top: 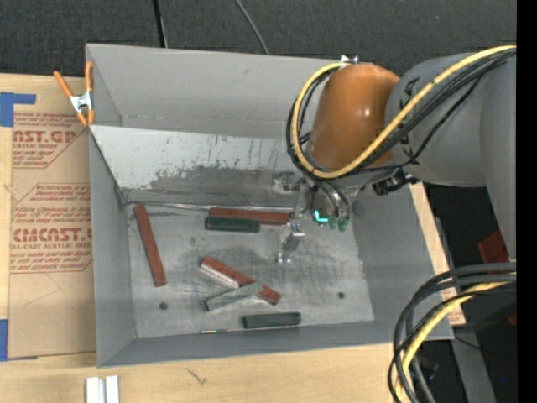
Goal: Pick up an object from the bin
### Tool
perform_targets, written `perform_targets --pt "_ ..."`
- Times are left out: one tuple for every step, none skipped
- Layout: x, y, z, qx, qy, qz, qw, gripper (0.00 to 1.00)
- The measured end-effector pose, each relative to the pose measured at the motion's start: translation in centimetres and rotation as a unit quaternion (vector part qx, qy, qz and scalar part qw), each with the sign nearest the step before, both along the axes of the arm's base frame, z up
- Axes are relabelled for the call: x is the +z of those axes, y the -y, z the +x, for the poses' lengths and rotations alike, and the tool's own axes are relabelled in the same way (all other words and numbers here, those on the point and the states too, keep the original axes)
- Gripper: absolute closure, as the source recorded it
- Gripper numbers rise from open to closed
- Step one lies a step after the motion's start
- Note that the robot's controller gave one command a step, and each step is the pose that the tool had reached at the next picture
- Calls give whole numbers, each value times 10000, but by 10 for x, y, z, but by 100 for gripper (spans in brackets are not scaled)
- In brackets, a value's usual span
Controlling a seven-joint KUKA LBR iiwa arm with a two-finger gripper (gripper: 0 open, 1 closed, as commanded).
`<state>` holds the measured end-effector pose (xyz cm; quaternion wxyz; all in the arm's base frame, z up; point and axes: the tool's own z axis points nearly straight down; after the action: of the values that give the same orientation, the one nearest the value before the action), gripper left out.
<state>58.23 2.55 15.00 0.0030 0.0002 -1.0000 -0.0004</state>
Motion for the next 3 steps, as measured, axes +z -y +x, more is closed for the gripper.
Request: perform_targets --pt "5 0 2 -1 38 1 10000 0" --pt "-68 -46 -49 99 26 2 9999 100" --pt "-68 -46 -49 98 26 2 9999 100"
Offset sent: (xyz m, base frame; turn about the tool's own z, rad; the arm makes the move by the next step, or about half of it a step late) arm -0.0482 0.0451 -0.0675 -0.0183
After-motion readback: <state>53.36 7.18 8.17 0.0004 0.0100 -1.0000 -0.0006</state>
